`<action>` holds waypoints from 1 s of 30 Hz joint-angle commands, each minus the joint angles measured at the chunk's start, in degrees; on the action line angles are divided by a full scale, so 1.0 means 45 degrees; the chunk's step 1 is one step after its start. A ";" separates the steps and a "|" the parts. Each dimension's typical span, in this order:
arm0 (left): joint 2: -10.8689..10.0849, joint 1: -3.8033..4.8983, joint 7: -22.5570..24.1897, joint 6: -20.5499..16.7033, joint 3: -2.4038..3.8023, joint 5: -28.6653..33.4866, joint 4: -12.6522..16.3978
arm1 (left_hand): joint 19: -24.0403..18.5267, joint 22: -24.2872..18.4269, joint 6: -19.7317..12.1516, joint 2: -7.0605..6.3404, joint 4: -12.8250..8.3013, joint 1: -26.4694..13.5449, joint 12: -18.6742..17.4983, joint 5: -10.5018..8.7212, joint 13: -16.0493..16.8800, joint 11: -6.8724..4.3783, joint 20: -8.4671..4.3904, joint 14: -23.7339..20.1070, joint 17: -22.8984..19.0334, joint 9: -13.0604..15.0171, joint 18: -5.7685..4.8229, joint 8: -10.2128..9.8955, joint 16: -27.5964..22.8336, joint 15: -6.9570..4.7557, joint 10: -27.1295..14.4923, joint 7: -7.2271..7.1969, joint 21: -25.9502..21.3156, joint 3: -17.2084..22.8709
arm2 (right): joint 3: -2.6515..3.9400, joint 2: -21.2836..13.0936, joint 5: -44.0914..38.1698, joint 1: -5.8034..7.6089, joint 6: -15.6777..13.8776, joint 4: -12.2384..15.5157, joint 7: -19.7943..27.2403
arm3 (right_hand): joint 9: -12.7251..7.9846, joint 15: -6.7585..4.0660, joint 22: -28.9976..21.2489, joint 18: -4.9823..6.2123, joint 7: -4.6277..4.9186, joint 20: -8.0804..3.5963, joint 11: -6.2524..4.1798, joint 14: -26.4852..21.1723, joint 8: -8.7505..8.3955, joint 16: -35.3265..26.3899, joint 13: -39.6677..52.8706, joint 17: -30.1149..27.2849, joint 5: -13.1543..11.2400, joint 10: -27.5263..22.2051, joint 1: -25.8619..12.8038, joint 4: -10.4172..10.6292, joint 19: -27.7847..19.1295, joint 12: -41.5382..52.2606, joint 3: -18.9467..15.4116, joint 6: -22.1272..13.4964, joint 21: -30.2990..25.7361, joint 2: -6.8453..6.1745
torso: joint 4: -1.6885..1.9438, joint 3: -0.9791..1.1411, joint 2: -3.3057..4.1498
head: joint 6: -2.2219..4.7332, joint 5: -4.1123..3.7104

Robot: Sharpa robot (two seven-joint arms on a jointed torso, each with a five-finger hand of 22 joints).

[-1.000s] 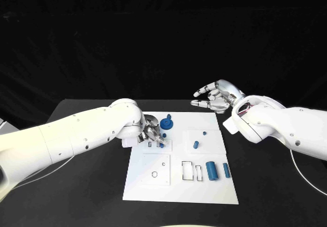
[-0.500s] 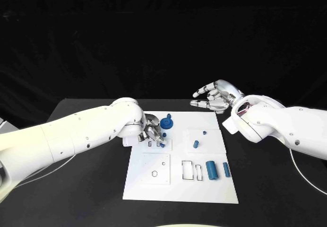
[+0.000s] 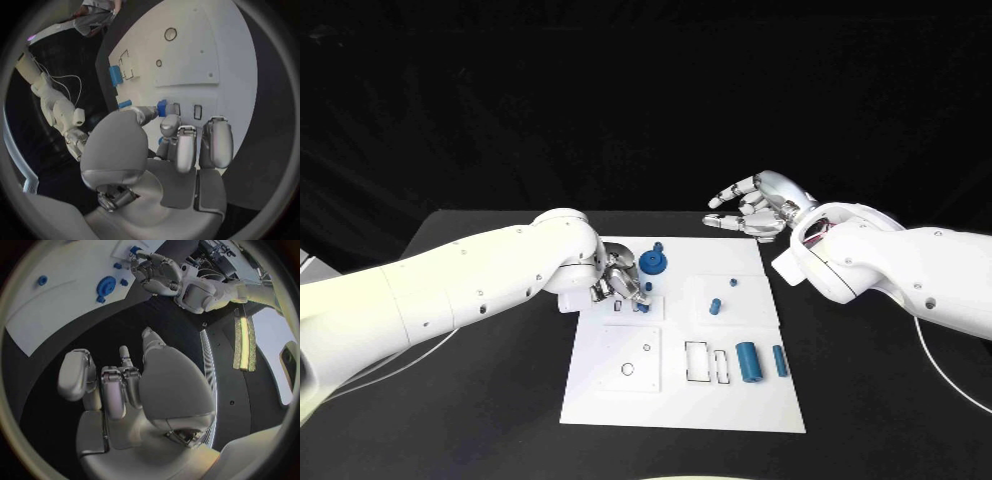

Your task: Assemble the parts on the task board

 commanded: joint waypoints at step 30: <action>-0.1810 -0.0656 0.1070 -0.4560 -0.0050 -0.1688 0.2424 | 0.0561 0.0661 0.1011 -0.0658 -0.3585 -0.1089 0.0501 0.2642 0.0941 -0.0284 -0.0227 0.1329 0.3355 0.0419 -0.0227 0.0046 0.0131 -0.0395 0.1016 -0.0314 0.0284 0.3149 | -0.0016 -0.0219 -0.0074 -0.0028 0.0161 -0.0007 0.0026 | 0.0016 0.0082 0.0001 0.0130 -0.0046 -0.0033 0.0052 0.1244 0.0081 -0.0072 0.2908 0.3008 0.0121 0.0893 -0.0005 0.0032 -0.0076 -0.0005 0.0066 0.0027 -0.0033 0.0097 | 0.0083 -0.0008 -0.0019 | -0.0217 0.0013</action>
